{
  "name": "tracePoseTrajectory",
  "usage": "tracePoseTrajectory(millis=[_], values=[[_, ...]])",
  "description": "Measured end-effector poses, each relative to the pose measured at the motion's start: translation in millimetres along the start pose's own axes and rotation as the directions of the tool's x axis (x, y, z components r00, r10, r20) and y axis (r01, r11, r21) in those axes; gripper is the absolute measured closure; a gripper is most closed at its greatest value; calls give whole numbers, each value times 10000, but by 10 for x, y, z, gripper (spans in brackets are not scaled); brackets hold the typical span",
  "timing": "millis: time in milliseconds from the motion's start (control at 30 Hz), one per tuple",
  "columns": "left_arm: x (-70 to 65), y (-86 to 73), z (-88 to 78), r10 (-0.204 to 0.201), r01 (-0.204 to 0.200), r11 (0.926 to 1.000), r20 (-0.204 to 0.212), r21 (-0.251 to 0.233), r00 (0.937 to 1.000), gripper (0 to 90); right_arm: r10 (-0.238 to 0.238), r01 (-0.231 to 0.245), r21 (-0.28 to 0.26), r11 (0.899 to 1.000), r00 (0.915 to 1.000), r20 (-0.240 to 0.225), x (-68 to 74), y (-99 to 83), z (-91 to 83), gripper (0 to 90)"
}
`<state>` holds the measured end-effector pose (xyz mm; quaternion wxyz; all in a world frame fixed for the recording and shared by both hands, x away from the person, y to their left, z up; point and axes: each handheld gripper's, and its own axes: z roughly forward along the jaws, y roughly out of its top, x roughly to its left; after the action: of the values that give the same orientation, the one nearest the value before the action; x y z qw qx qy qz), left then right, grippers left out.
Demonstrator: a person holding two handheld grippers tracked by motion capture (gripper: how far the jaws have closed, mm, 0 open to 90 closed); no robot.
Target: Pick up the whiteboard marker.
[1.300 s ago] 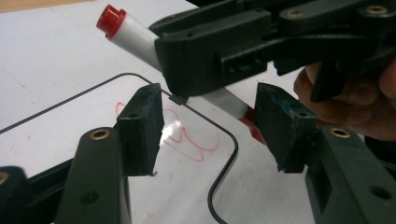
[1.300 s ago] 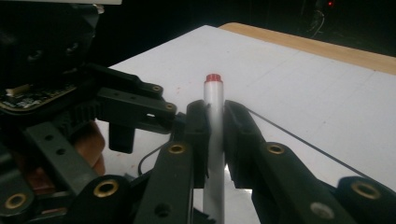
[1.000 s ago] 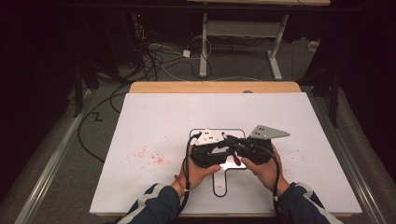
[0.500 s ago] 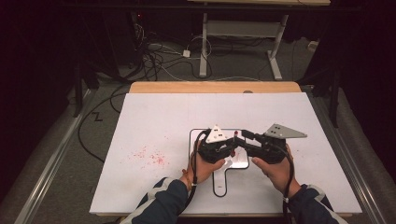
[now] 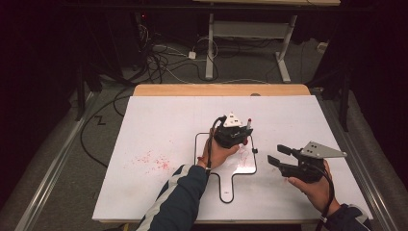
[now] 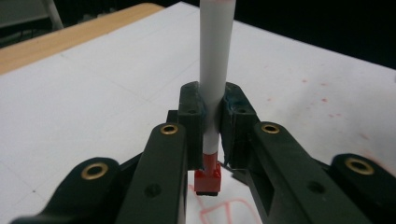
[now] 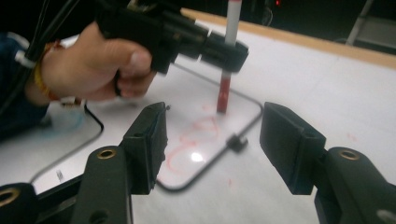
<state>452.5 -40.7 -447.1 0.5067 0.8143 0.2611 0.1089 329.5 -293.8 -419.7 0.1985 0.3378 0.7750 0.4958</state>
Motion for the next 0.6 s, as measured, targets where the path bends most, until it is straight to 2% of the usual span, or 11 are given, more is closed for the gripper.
tracePoseTrajectory(millis=[100, 167, 267, 367, 467, 533, 600], values=[[33, -15, 54, 108, -106, 9997, -89, 216, 9999, 785, -64, 63, 184, 9998, 10000, 40, -12, -49, -12, 416], [54, -13, 62, 127, -123, 9998, -255, 163, 9996, 785, -85, 84, 255, 9996, 10000, 32, -20, -75, -17, 415], [75, -13, 39, 430, -417, 9987, -436, 285, 9981, 785, -173, 174, 243, 9996, 9998, -24, 8, -68, -7, 414], [112, -46, -14, 260, -252, 9994, -340, 249, 9991, 786, -322, 325, 302, 9990, 9994, -82, 34, -68, 6, 413], [56, -81, -31, 354, -351, 9993, -237, 127, 9991, 786, -463, 469, 394, 9981, 9988, -158, 54, -72, 35, 408], [-20, -90, -8, 423, -423, 9991, 25, 31, 9991, 787, -516, 525, 470, 9975, 9984, -217, 66, -78, 62, 406], [-111, -77, 22, 791, -791, 9968, 9, 75, 9969, 787, -540, 551, 513, 9972, 9983, -227, 66, -80, 70, 405]])
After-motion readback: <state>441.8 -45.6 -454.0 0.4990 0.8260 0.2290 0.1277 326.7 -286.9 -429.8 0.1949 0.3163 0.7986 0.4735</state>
